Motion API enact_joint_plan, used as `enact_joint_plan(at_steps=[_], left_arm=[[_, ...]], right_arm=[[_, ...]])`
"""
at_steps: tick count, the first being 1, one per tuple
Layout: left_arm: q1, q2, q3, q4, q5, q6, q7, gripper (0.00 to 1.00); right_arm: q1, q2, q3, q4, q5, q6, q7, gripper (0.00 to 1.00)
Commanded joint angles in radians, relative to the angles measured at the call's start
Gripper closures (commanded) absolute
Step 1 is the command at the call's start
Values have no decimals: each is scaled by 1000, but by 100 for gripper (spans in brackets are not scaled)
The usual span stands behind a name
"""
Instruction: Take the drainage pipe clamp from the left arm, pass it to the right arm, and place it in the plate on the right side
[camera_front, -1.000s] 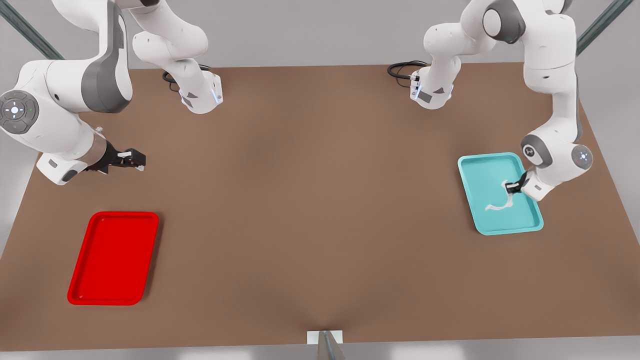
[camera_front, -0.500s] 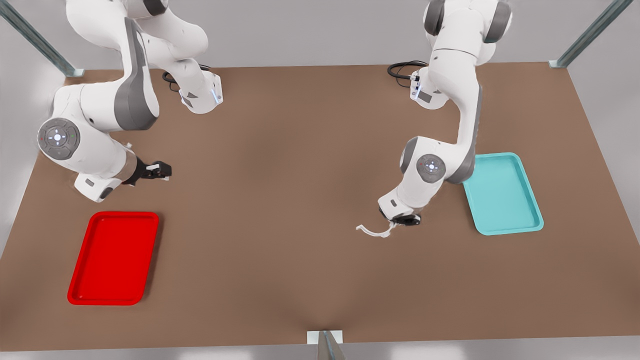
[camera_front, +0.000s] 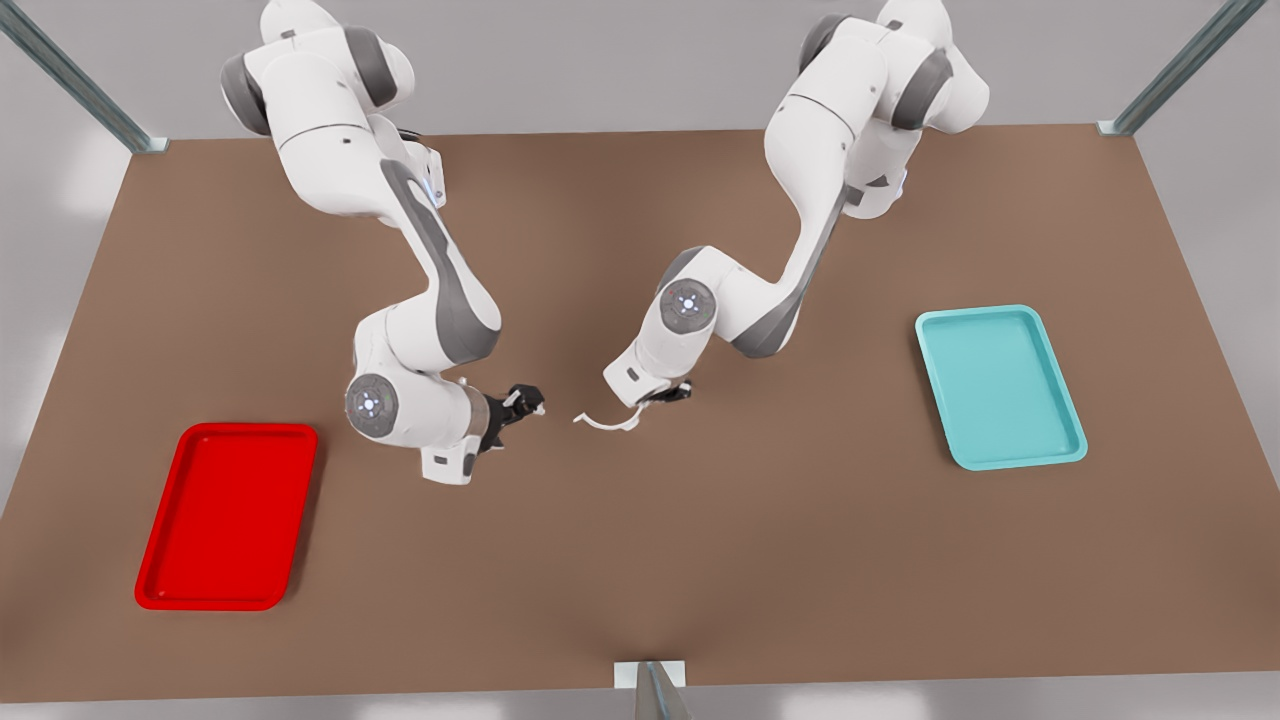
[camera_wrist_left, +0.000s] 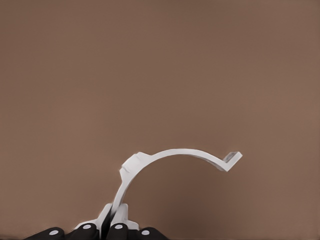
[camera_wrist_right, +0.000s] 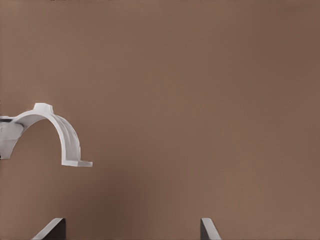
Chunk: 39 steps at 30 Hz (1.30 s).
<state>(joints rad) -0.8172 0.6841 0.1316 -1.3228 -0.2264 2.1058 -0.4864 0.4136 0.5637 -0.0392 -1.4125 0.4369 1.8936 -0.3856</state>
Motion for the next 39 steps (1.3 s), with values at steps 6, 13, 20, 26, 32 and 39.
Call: enact_joint_plan(at_steps=[6,13,20,26,32,39], left_arm=[[-2,12,-3,24,-7,-4,-408,79],[0,31,-3,42,-4,-1,-127,79],[-2,75,-4,116,-7,0,-169,79],[-3,75,-9,128,-7,0,-213,79],[-3,78,-9,129,-7,2,-216,79],[-5,83,-10,131,-8,2,-219,79]], right_arm=[[1,-10,2,-20,14,125,-861,0],[80,10,4,-28,14,216,-938,0],[136,62,4,-28,25,349,-918,0],[140,71,4,-26,25,366,-918,0],[143,108,4,-28,25,394,-918,0],[154,117,4,-25,23,407,-920,42]])
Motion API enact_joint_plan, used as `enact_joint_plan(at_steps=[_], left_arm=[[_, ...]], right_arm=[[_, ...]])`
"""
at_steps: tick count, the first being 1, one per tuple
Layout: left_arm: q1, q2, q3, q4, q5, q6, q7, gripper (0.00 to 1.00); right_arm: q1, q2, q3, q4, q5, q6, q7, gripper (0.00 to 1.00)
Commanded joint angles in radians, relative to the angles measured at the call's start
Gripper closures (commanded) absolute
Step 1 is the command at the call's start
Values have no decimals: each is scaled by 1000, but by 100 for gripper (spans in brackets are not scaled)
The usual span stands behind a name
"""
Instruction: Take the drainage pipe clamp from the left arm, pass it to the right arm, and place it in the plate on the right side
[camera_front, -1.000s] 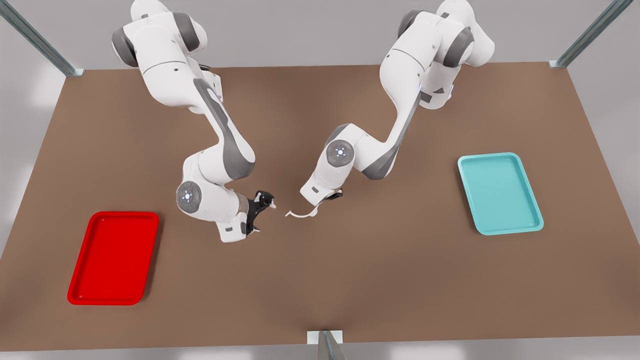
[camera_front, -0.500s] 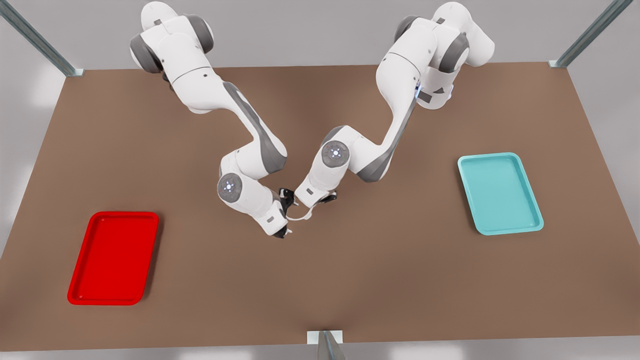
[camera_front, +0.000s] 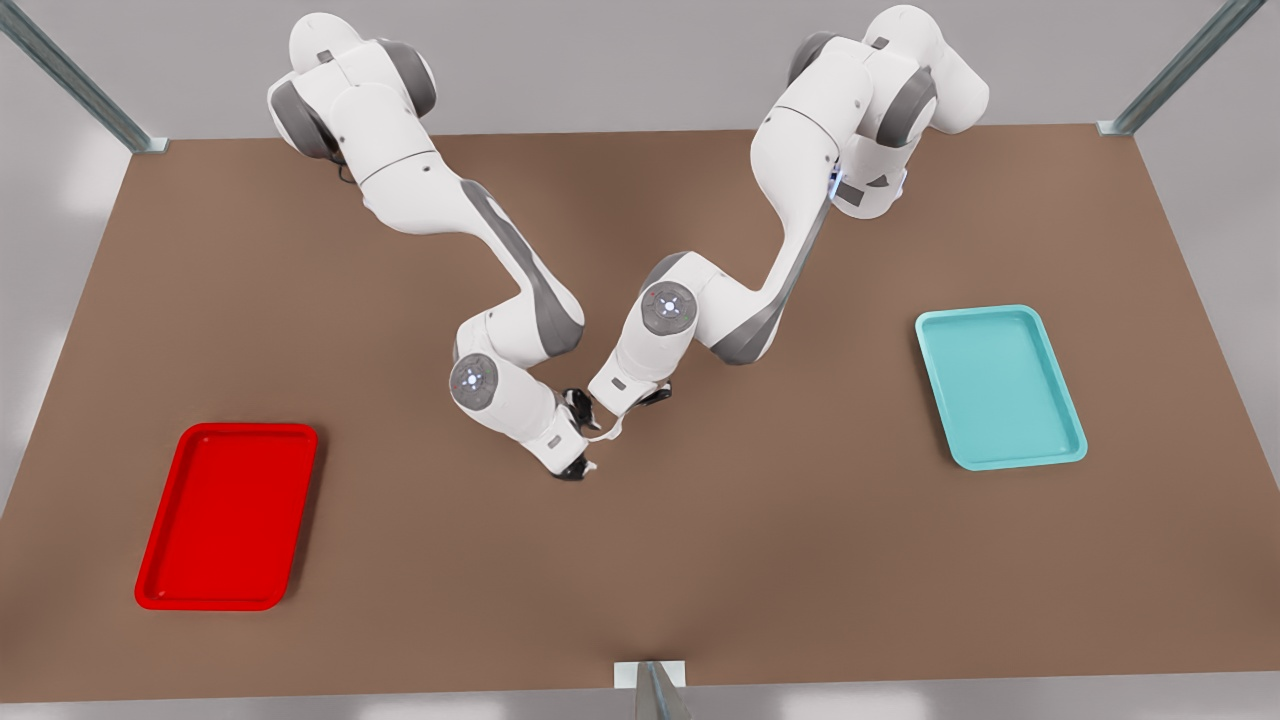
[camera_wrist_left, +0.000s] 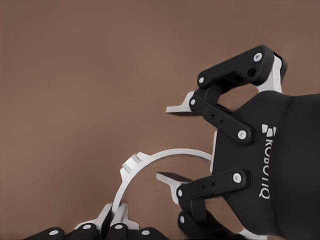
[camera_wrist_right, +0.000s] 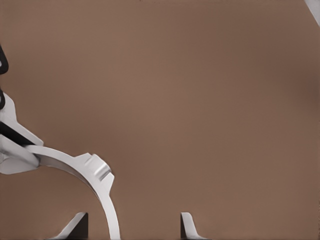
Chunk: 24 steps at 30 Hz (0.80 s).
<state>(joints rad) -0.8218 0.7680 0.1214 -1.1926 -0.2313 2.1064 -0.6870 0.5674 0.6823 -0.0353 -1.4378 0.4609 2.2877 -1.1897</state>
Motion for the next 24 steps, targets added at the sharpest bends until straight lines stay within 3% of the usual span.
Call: enact_joint_plan(at_steps=[1,3,4,5,6,10,13,15,19,20,21,24], left_arm=[[0,-1,0,1,-2,1,-19,79],[0,-1,0,-1,-3,1,-17,79],[1,-1,0,-1,-2,0,-13,55],[3,-1,0,-1,-2,0,-16,38],[3,-1,0,-1,-2,0,-17,0],[12,-9,1,-1,6,-23,-19,0],[128,-118,4,1,20,-350,73,0],[289,-233,6,5,50,-666,337,0],[547,-274,7,99,204,-861,685,0],[596,-308,7,85,208,-852,786,0],[598,-383,11,-36,208,-787,820,0],[596,-329,1,-56,202,-796,814,0]], right_arm=[[2,-1,0,2,-1,13,-116,55],[0,-1,0,5,-2,13,-116,76],[0,-1,0,5,-1,13,-114,79],[0,-1,0,5,-1,13,-114,79],[0,0,0,8,1,13,-113,79],[-8,-1,0,8,7,13,-51,79],[-9,0,0,8,7,13,-50,79],[-32,3,-5,2,7,12,-57,79],[-182,-20,-9,-69,-4,-33,-111,79],[-230,-38,-11,-99,-8,-59,-140,79],[-299,-47,-11,-107,-8,-89,-214,79],[-458,-30,-20,-105,-28,-117,-444,79]])
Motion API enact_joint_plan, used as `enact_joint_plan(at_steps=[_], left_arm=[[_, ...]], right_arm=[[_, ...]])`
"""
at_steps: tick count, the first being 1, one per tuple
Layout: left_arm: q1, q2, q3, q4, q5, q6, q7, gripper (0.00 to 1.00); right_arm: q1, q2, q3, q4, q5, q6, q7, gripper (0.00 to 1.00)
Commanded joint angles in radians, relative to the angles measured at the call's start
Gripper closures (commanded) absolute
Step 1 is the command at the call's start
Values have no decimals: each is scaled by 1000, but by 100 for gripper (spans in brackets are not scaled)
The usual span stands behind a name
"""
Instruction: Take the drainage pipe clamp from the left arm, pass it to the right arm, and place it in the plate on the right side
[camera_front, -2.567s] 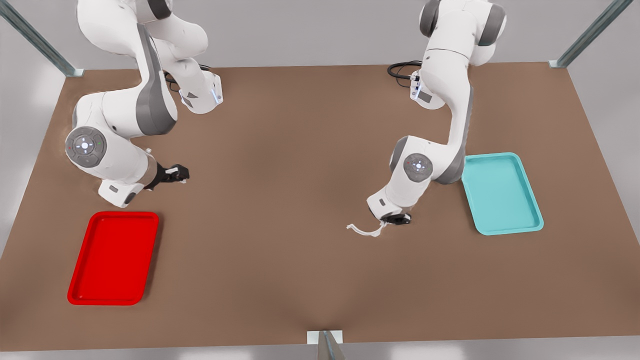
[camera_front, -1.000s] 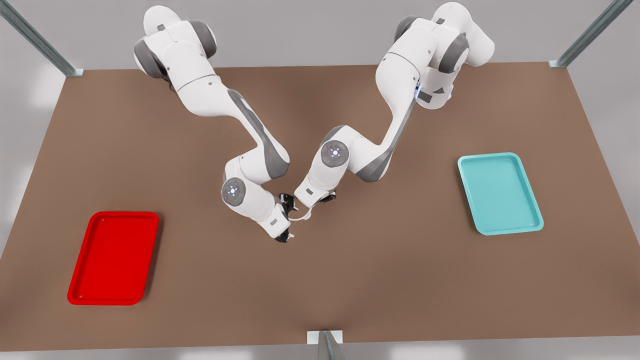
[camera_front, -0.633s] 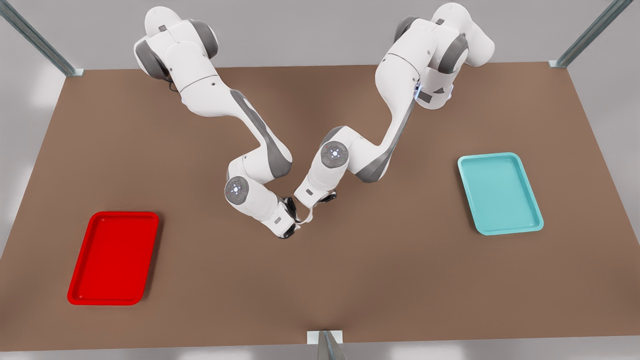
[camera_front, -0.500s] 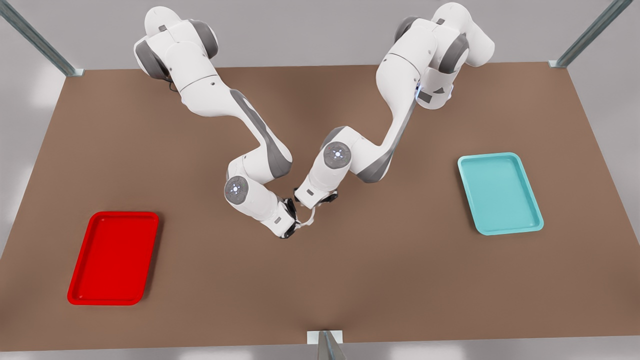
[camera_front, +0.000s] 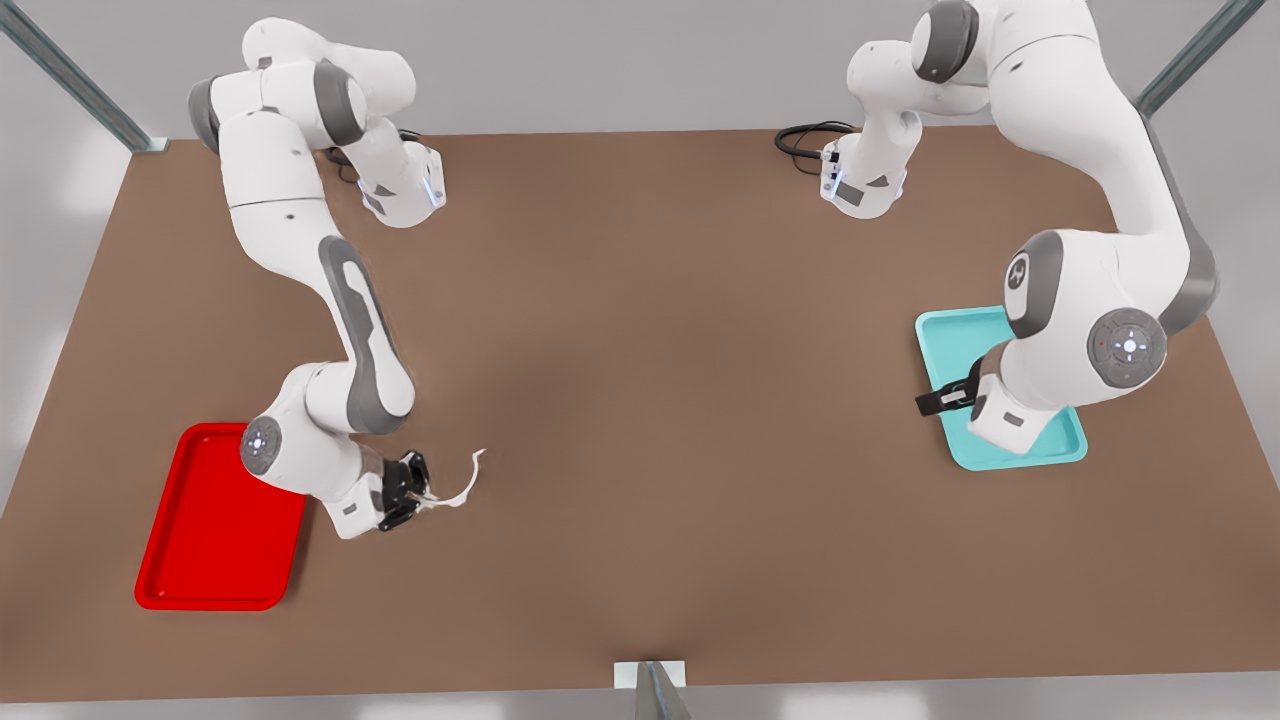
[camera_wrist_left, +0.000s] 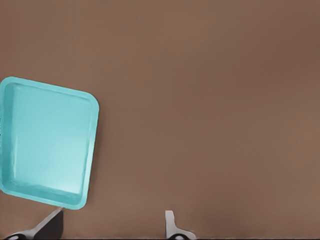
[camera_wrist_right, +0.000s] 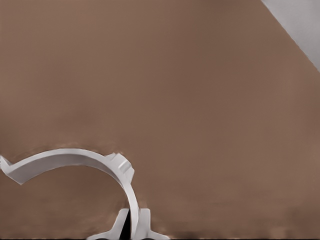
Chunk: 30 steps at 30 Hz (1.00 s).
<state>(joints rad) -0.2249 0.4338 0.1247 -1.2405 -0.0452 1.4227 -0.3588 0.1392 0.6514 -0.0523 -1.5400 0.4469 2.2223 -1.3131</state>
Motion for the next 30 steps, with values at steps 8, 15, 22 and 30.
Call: enact_joint_plan(at_steps=[8,15,22,30], left_arm=[[-1,3,-2,-8,16,-159,485,0],[9,3,-2,-8,19,-169,495,0],[12,3,-2,-8,21,-169,495,0],[12,2,-2,-7,24,-169,495,0]], right_arm=[[-227,47,-53,58,-99,-27,-520,79],[-362,151,-63,150,-93,36,-567,79],[-434,255,-55,264,-57,36,-595,0],[-357,206,-66,346,-266,-154,-145,0]])
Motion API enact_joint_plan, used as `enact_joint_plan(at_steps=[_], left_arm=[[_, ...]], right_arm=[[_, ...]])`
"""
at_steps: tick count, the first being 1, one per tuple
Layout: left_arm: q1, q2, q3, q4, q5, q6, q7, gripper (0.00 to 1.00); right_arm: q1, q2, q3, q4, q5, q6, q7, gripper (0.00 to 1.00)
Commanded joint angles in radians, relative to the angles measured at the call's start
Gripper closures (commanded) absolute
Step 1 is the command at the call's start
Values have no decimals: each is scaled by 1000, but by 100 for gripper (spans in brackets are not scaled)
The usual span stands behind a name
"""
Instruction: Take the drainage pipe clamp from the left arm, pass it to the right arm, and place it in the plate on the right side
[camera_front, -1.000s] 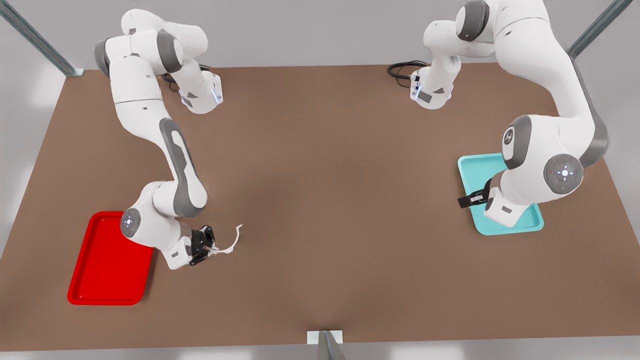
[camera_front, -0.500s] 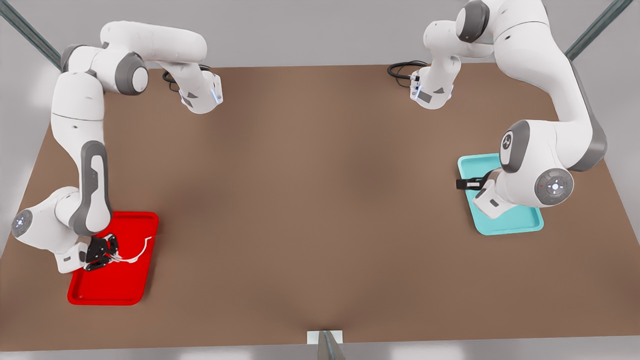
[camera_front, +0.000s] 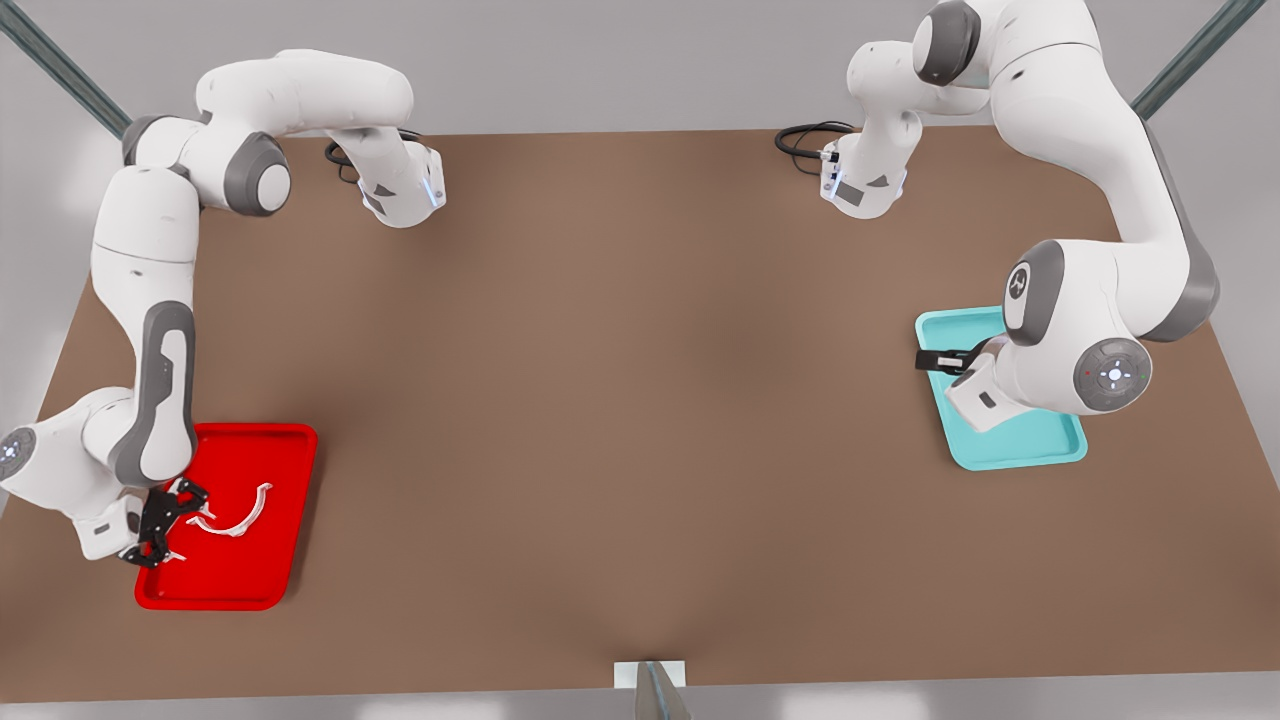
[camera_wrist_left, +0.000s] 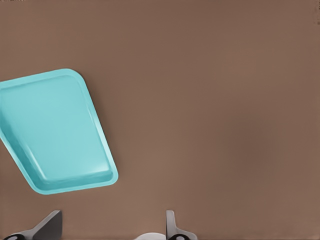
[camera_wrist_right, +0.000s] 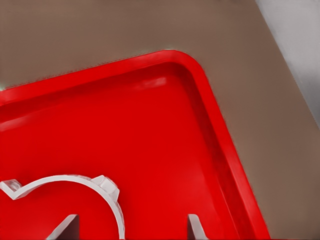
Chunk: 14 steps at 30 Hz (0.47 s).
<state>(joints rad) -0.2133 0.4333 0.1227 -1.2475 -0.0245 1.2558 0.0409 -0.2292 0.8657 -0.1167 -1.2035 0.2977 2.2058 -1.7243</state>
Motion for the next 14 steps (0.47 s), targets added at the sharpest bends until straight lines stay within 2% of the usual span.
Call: enact_joint_plan(at_steps=[1,3,5,6,8,10,14], left_arm=[[2,-13,2,3,0,-4,96,0],[2,-15,-2,11,2,-21,91,0],[2,-16,0,10,1,-26,90,0],[3,-18,2,10,1,-35,91,0],[11,-18,2,10,1,-33,94,0],[14,-18,2,10,1,-33,94,0],[14,-18,2,10,1,-39,96,0]], right_arm=[[89,-57,-3,73,-198,-389,635,0],[246,-195,-6,73,-209,-593,1218,0],[338,-428,11,45,-212,-880,1580,0],[366,-551,9,-4,-215,-903,1634,0],[361,-748,8,-268,-238,-790,1715,0],[363,-697,12,-228,-238,-776,1746,0],[369,-694,11,-222,-276,-790,1744,0]])
